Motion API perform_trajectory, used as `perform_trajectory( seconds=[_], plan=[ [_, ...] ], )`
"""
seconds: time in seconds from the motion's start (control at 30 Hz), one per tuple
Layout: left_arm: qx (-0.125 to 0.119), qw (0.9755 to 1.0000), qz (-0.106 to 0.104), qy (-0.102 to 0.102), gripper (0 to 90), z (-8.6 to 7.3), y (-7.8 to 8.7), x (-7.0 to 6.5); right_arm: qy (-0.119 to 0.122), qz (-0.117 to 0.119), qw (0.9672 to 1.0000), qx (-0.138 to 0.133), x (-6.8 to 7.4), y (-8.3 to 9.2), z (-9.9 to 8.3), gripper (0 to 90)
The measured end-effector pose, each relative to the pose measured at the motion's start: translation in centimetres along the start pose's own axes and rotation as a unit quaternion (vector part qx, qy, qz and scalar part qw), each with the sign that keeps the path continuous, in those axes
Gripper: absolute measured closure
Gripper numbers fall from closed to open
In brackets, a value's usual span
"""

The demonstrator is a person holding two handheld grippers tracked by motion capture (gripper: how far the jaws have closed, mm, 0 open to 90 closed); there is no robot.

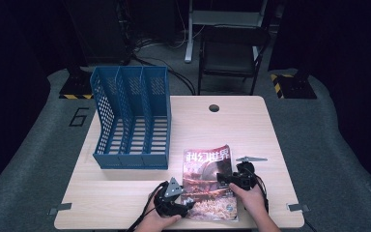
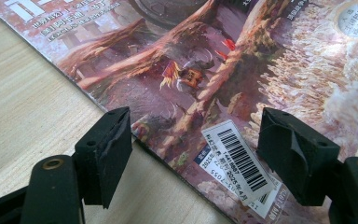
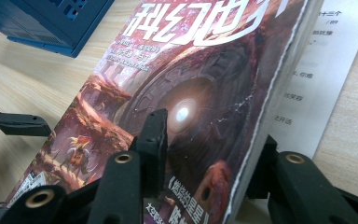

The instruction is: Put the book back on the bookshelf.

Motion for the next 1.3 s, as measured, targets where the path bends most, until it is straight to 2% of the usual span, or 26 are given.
perform_trajectory(
  seconds=[0.17,0.2,0.33,0.37,0.4,0.53,0.73,0.77,0.97,1.03,1.1,1.17,1.3],
  plan=[
    [0.000,1.0000,-0.002,0.004,26.1,0.0,0.0,-0.1,-0.006,0.008,0.9999,0.004,-0.2,0.0,0.0,66.1],
    [0.003,1.0000,0.000,-0.002,26.1,0.0,0.0,0.0,-0.007,0.012,0.9999,0.008,-0.2,0.0,0.0,67.1],
    [0.000,1.0000,-0.001,0.004,26.1,0.0,0.0,0.0,-0.008,0.019,0.9997,0.010,-0.2,0.0,0.0,70.3],
    [0.000,1.0000,-0.001,0.002,26.1,0.0,0.0,0.0,-0.022,0.027,0.9993,0.016,0.0,0.1,-0.1,72.1],
    [0.000,1.0000,-0.001,0.002,26.1,0.0,0.0,0.0,-0.022,0.027,0.9993,0.016,0.0,0.1,-0.1,72.1],
    [-0.006,1.0000,0.000,0.008,26.1,0.0,-0.1,0.0,-0.007,0.035,0.9993,0.013,-0.2,0.1,0.0,75.9],
    [-0.004,1.0000,-0.001,0.008,26.1,0.0,-0.1,-0.1,-0.003,0.041,0.9991,0.011,0.3,0.4,0.1,81.4],
    [-0.005,1.0000,0.000,0.006,26.1,0.0,-0.1,0.0,0.006,0.041,0.9991,0.007,0.2,0.4,0.1,82.1],
    [-0.005,1.0000,-0.001,0.006,26.2,0.0,0.0,0.0,0.003,0.052,0.9986,-0.010,0.5,0.8,0.2,85.8],
    [0.003,1.0000,-0.002,-0.001,26.7,0.0,0.1,0.1,0.003,0.051,0.9986,-0.011,0.6,0.8,0.2,85.9],
    [-0.006,1.0000,-0.001,0.006,28.1,0.0,0.0,0.1,0.009,0.047,0.9987,-0.015,0.8,0.9,0.1,86.0],
    [-0.004,0.9999,-0.006,0.010,29.4,0.0,0.1,0.2,0.023,0.041,0.9987,-0.022,0.9,1.0,0.1,86.1],
    [0.007,0.9998,-0.013,0.012,30.7,0.2,0.2,0.5,0.027,0.039,0.9982,-0.038,1.3,1.3,0.2,86.2]
  ],
)
Point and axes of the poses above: each handheld gripper's, and its own axes: y roughly backward along the jaws, z roughly out of its top, x roughly to its left, the point moved 4 cm from there along -y, roughly forward along the jaws, and after that the axes turned 7 degrees about y, right-handed, at the moved point
